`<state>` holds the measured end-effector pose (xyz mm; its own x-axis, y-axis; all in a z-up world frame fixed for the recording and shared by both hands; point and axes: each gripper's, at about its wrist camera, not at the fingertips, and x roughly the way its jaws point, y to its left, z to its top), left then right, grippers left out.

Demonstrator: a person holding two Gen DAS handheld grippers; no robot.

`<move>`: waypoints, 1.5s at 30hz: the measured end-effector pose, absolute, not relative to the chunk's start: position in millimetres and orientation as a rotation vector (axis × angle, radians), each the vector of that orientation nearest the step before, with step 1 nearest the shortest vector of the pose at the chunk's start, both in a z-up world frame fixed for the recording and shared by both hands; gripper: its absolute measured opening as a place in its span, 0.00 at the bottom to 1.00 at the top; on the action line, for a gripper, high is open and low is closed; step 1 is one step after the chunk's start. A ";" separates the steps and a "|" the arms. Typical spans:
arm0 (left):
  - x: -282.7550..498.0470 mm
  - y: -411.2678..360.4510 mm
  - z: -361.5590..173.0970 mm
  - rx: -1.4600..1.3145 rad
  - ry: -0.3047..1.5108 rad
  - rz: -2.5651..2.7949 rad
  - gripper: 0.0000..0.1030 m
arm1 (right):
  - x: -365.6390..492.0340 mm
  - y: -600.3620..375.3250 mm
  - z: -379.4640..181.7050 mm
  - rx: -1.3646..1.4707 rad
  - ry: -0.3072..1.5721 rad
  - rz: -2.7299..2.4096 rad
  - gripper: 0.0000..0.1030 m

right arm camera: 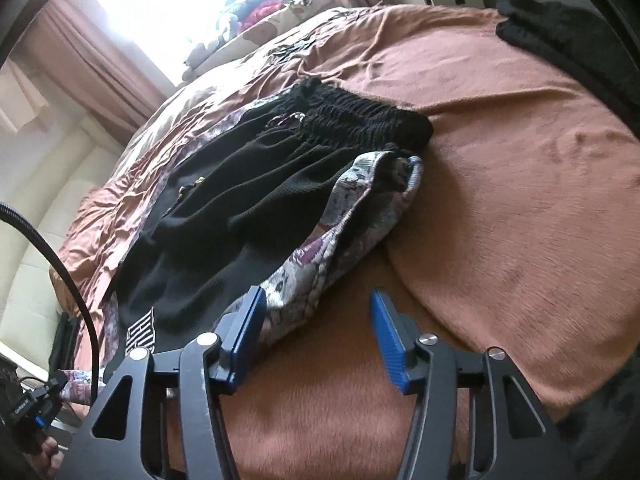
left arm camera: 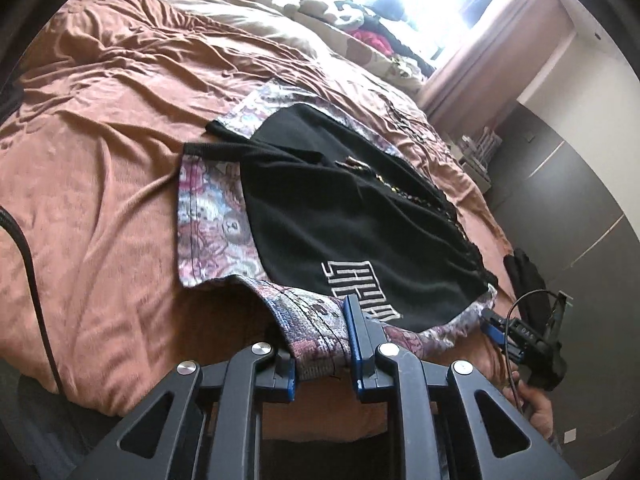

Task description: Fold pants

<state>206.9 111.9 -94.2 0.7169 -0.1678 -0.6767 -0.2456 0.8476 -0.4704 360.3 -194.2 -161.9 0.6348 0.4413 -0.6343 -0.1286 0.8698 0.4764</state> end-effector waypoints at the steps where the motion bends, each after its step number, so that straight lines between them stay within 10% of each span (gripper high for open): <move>1: 208.7 113.2 -93.5 -0.572 0.780 0.054 0.20 | 364.2 -194.1 -163.1 0.417 0.827 0.338 0.50; 11: 234.6 130.5 -72.9 -0.588 0.735 0.071 0.19 | 397.9 -206.5 -163.3 0.515 0.817 0.358 0.08; 45: 403.1 237.3 -26.7 -0.560 0.674 0.120 0.11 | 509.2 -121.1 -73.2 0.349 0.682 0.444 0.06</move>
<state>403.1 237.3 -26.7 0.7808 -0.0716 -0.6207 -0.2817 0.8464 -0.4520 509.2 -121.1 -73.2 0.6899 0.4994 -0.5241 -0.2761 0.8508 0.4472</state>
